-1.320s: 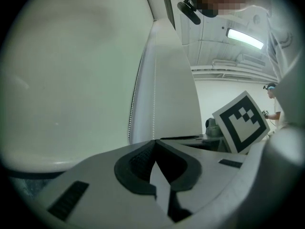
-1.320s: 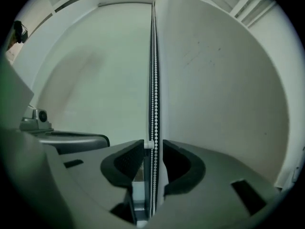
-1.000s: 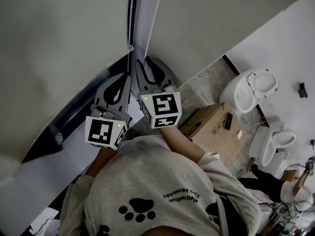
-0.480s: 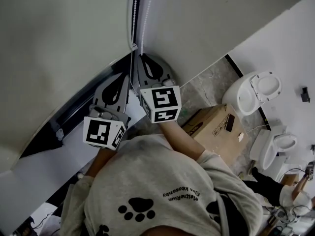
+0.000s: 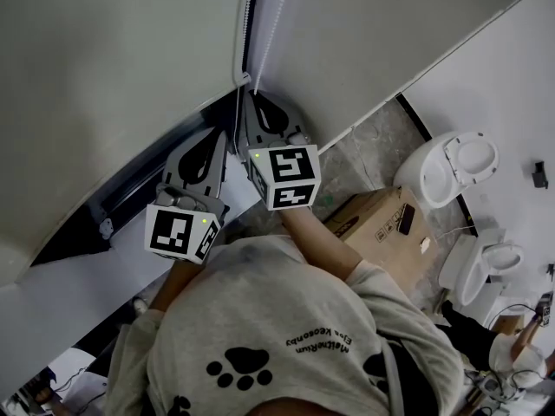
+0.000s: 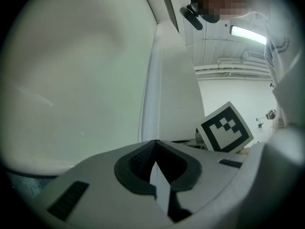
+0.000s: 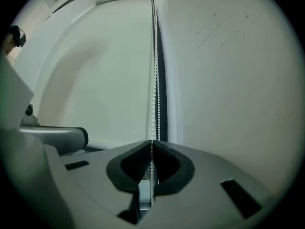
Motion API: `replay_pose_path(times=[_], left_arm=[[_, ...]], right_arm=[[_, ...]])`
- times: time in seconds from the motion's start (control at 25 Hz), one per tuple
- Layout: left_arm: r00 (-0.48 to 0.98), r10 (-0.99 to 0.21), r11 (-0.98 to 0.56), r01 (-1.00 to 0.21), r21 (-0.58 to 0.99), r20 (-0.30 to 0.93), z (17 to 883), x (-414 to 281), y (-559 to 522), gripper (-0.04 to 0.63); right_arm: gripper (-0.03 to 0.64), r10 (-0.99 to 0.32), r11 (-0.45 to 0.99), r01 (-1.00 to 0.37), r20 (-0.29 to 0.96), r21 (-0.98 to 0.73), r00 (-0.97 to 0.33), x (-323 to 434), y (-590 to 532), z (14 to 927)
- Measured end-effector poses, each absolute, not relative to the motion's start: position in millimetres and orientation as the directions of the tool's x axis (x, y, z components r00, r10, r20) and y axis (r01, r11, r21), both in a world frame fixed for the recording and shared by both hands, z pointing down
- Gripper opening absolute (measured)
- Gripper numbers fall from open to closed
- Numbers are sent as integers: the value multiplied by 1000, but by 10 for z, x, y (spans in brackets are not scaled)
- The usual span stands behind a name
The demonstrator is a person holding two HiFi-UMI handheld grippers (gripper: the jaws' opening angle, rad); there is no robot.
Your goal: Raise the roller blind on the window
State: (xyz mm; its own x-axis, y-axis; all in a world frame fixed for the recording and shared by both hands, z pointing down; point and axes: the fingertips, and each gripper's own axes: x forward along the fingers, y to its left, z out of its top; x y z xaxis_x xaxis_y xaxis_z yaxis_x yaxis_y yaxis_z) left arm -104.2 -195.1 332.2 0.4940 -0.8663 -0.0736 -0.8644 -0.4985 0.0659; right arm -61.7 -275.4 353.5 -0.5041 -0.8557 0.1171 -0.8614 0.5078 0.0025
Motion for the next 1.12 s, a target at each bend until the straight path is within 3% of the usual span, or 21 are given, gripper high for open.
replay_pose_path(times=[0.4,0.76,0.88,1.12], left_arm=[[520,-851,-524,-849,73,-71,3317,-983,-1817,8],[708,-705,-709,-705,11,-42,2988,-635,-1841,15],[755,-654,-756,-655,-5,-48,2734,-530,-1897,95],[801,-597,-801,-598,-16,-44,2411,-392,-1957,95]], right_arm=[[9,-810,586,-803,121,110,-574,-623,-2284,3692],[9,-780,622,-781,121,52,-613,-544,-2077,3708],[9,-776,627,-777,124,50,-618,-537,-2047,3692],[9,-767,639,-767,121,60,-630,-559,-1994,3685]])
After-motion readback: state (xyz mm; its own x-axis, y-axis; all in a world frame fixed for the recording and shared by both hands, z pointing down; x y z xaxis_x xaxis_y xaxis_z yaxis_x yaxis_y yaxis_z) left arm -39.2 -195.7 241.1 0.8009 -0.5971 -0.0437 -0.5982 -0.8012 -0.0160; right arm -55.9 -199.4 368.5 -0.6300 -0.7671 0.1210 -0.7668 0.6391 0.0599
